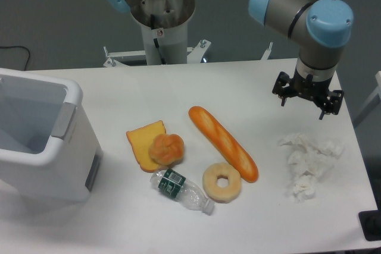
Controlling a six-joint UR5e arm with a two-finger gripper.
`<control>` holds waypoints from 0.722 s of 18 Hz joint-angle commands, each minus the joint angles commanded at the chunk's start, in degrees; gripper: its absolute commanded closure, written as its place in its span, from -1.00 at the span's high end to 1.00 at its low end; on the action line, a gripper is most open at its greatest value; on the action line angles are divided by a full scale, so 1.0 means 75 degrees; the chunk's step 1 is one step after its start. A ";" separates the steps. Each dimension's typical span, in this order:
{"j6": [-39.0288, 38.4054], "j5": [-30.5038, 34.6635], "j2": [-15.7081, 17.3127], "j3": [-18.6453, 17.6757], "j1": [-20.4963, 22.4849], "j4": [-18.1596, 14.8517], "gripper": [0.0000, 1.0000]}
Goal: Pick up the round bread
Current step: 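Move the gripper over the round bread roll on the toast slice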
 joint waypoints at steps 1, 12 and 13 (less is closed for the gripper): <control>0.0000 0.0012 -0.0012 0.0000 -0.0012 0.0000 1.00; -0.0362 -0.0492 -0.0058 -0.0902 -0.0339 0.0258 1.00; -0.0584 -0.0504 -0.0093 -0.0891 -0.0433 0.0258 1.00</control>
